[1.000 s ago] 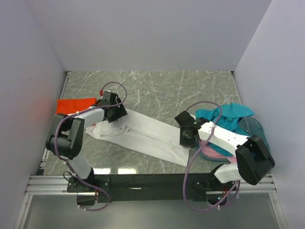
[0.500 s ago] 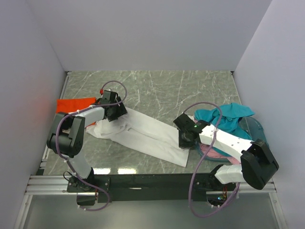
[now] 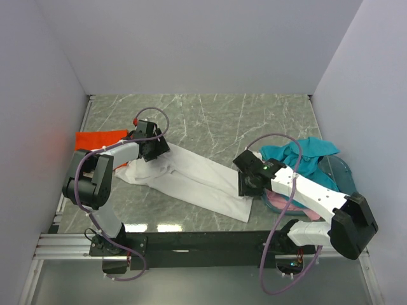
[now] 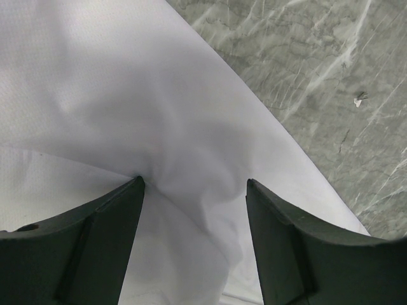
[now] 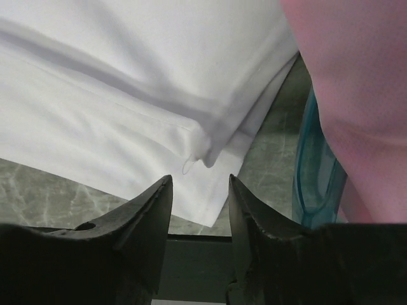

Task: Fold and stack the t-shirts
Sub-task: Fold the tshirt

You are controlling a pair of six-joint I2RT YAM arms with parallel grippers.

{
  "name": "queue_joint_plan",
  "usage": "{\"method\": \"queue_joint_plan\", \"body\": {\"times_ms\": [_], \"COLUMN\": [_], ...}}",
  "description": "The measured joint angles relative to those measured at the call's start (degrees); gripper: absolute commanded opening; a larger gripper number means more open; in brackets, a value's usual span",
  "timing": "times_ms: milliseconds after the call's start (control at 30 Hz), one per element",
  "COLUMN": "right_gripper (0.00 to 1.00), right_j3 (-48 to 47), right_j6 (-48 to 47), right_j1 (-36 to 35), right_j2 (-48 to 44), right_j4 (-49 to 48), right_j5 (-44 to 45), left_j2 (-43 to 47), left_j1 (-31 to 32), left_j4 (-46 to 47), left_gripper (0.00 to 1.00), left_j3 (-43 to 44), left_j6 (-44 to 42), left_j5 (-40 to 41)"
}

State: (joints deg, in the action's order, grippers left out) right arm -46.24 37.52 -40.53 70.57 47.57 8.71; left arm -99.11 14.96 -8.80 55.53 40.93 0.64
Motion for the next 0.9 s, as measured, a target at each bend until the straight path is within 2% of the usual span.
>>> {"method": "queue_joint_plan", "body": {"times_ms": [233, 633, 900], "right_gripper": [0.51, 0.51, 0.51], "right_j3": [-4.7, -6.5, -5.9], "right_j6": [-1.0, -2.8, -3.1], "right_j1": [-0.1, 1.3, 1.3], "right_j2": [2.4, 18.5, 19.1], "right_j4": [-2.8, -14.9, -16.8], "right_j5": [0.7, -3.5, -6.7], "left_j2": [0.0, 0.2, 0.2], "left_j1": [0.0, -0.2, -0.2], "left_j4": [0.0, 1.1, 1.1], "left_gripper": [0.73, 0.73, 0.73], "left_j3": [0.0, -0.7, -0.7], "left_j6": [0.0, 0.0, 0.0], "left_j5": [0.0, -0.9, -0.9]}}
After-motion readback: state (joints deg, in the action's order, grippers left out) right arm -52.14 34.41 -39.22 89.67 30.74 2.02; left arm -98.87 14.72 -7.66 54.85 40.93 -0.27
